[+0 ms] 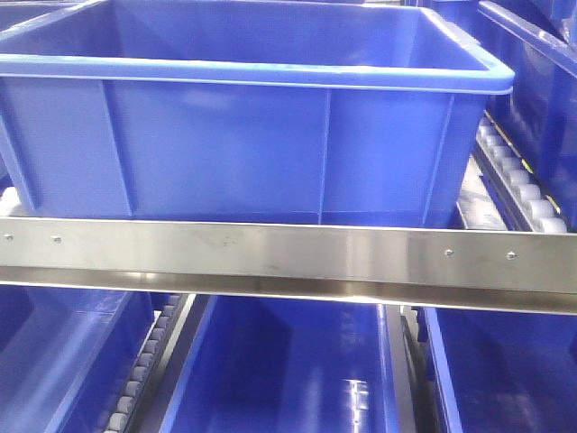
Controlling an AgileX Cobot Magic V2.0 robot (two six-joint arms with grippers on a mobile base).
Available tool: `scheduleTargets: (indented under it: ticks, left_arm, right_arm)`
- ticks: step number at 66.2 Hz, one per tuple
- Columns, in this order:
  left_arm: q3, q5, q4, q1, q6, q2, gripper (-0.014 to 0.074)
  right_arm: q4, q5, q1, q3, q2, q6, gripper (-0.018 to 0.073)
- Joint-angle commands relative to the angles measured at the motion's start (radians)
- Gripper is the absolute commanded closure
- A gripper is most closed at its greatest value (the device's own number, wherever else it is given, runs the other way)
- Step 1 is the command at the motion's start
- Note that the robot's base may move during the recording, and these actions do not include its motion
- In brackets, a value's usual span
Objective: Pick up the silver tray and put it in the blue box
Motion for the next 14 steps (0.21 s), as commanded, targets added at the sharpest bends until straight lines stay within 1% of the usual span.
scheduleTargets:
  ticks: [1,14]
  left_arm:
    - [-0.003,-0.080,-0.003,0.001,-0.010,-0.020,0.0691]
    - [-0.003,-0.080,-0.003,0.001,-0.010,-0.020,0.0691]
  right_arm:
    - [0.001,-0.087,-0.006,0.002,-0.020,-0.009,0.0511]
    - [0.001,-0.087,-0.006,0.002,-0.020,-0.009,0.0511]
